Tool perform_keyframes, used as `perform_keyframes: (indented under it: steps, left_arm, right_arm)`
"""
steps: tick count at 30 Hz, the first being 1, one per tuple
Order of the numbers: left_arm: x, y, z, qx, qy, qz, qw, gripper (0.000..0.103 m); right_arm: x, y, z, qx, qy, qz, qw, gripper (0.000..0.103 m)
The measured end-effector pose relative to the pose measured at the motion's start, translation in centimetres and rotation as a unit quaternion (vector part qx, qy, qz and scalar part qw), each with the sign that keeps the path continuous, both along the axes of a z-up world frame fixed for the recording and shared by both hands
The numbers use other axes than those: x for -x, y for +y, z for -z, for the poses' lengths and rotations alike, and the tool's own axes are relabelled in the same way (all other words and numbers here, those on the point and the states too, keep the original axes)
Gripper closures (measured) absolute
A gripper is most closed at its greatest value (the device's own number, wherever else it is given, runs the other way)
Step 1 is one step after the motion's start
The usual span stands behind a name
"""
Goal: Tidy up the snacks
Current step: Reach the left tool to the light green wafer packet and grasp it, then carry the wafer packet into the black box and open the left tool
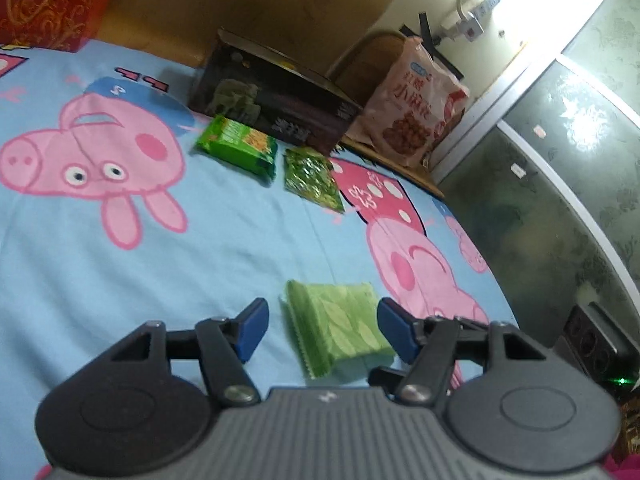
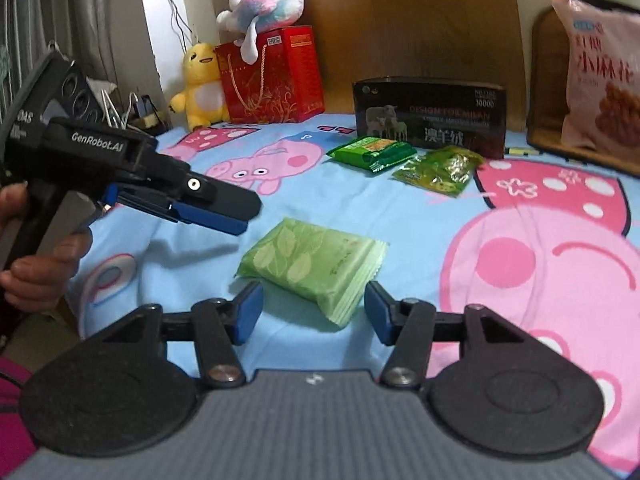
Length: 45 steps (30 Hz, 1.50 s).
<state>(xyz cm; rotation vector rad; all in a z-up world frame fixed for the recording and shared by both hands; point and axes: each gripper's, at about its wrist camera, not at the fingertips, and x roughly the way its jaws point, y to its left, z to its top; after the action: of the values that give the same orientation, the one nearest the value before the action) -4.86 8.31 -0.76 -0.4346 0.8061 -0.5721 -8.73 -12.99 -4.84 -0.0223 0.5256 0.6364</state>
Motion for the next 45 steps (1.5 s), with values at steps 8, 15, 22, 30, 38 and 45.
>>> perform_keyframes:
  steps: [8,15,22,30,38,45]
  left_arm:
    - [0.3,-2.6,0.7,-0.053,-0.013,0.003,0.9985,0.041]
    - [1.3,-4.3,0.5,-0.106,-0.040,-0.018,0.9934,0.041]
    - [1.6,-4.4,0.5,-0.112,-0.042,-0.025,0.9925,0.041]
    - [1.7,-4.8,0.4,-0.122,-0.045,-0.023,0.9912,0.043]
    - [0.8,-4.9,-1.2,-0.109,-0.058,-0.003,0.9924,0.055]
    - [-3.6,-5.0,-5.3,-0.092,-0.122,-0.013,0.9882,0.056]
  right_arm:
    - [-0.1,0.8,0.7,0.039,-0.029,0.013,0.999,0.044]
    - [0.0,1.3,0.9,0.041,-0.043,0.010,0.998,0.044]
    - [0.3,1.4,1.0,0.037,-0.046,0.015,0.998,0.044]
    - [0.5,1.6,1.0,0.033,-0.048,0.010,0.998,0.059]
    - [0.1,1.9,-0.4,0.025,-0.061,0.009,0.998,0.070]
    - [-4.3,0.9,-4.3,-0.012,-0.105,0.039,0.994,0.071]
